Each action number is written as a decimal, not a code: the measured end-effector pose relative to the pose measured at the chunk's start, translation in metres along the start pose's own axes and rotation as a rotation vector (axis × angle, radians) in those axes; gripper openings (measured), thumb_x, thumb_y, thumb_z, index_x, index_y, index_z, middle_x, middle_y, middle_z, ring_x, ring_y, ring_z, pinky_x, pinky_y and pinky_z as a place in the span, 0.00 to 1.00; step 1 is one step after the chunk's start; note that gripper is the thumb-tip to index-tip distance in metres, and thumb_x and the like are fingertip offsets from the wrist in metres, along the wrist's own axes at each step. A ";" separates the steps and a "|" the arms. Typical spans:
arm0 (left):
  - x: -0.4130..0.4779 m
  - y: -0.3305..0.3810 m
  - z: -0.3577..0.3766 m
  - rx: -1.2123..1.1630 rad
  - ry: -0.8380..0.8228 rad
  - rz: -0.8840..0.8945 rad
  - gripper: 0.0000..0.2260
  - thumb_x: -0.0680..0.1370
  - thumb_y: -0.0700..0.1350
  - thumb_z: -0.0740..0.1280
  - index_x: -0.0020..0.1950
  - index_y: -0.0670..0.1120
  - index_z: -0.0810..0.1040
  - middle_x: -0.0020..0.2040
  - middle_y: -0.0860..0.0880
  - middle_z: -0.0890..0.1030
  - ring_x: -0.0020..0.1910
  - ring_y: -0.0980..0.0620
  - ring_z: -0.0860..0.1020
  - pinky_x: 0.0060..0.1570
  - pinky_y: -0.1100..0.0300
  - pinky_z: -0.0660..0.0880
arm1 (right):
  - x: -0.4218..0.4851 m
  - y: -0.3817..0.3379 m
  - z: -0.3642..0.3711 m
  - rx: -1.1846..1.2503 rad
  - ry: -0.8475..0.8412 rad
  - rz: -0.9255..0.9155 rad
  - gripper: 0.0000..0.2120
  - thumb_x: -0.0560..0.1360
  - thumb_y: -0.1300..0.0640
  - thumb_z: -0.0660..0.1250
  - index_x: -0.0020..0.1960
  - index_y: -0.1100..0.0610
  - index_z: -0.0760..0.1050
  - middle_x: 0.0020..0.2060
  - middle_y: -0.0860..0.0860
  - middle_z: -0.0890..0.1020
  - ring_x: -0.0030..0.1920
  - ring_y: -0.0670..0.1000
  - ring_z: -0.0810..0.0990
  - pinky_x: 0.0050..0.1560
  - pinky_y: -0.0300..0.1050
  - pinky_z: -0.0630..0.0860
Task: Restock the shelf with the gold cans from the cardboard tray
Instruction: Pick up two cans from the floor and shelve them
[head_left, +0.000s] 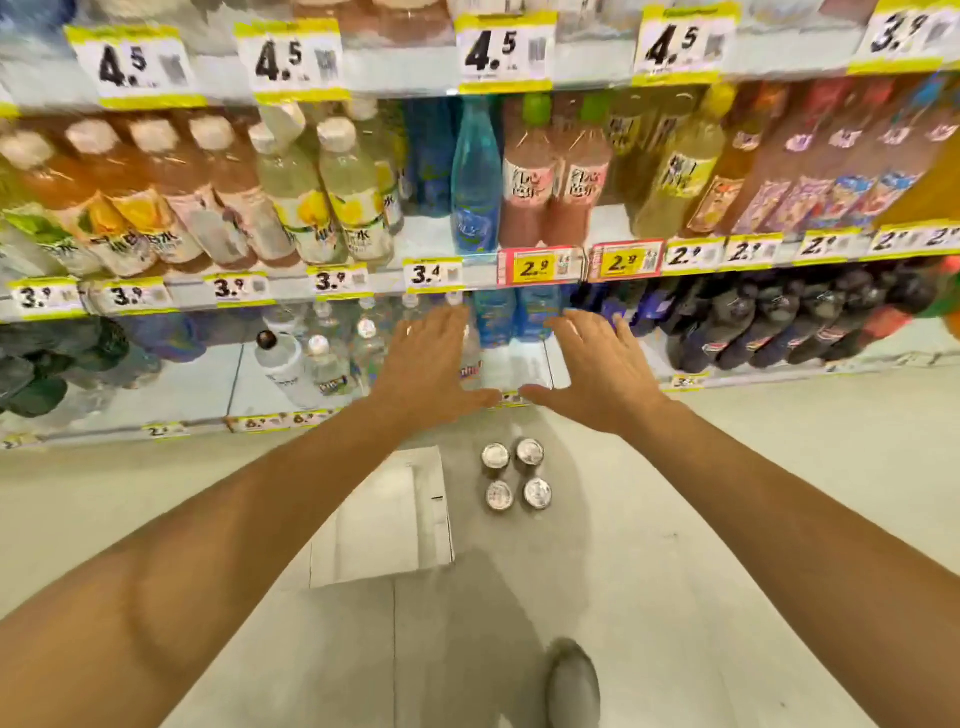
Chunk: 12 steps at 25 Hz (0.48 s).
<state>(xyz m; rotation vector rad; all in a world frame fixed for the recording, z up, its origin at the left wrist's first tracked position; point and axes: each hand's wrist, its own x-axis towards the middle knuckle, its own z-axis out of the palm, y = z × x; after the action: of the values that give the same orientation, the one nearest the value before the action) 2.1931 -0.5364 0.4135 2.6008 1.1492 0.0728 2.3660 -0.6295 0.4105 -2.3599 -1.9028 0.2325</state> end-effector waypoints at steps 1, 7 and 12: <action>0.003 -0.009 0.032 -0.002 -0.019 -0.002 0.42 0.66 0.61 0.71 0.72 0.42 0.60 0.70 0.43 0.67 0.70 0.43 0.65 0.69 0.47 0.60 | 0.004 0.008 0.031 0.005 -0.012 -0.003 0.38 0.68 0.36 0.66 0.70 0.56 0.62 0.70 0.56 0.67 0.72 0.56 0.63 0.73 0.58 0.51; 0.023 -0.049 0.219 -0.030 -0.087 -0.054 0.44 0.68 0.58 0.72 0.75 0.40 0.55 0.74 0.41 0.62 0.74 0.43 0.60 0.73 0.52 0.54 | 0.021 0.066 0.216 -0.003 -0.080 0.032 0.39 0.68 0.34 0.64 0.72 0.53 0.60 0.73 0.55 0.63 0.74 0.54 0.59 0.75 0.56 0.49; 0.022 -0.067 0.363 -0.251 -0.158 -0.129 0.46 0.67 0.55 0.73 0.76 0.42 0.52 0.76 0.43 0.57 0.76 0.46 0.56 0.73 0.55 0.56 | 0.016 0.110 0.340 0.007 -0.175 0.083 0.42 0.65 0.31 0.63 0.72 0.51 0.58 0.73 0.53 0.63 0.74 0.54 0.60 0.75 0.55 0.53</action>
<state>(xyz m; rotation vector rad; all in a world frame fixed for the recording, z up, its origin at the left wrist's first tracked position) 2.2198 -0.5671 0.0460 2.2658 1.1661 -0.0155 2.4129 -0.6435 0.0566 -2.4911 -1.8720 0.4673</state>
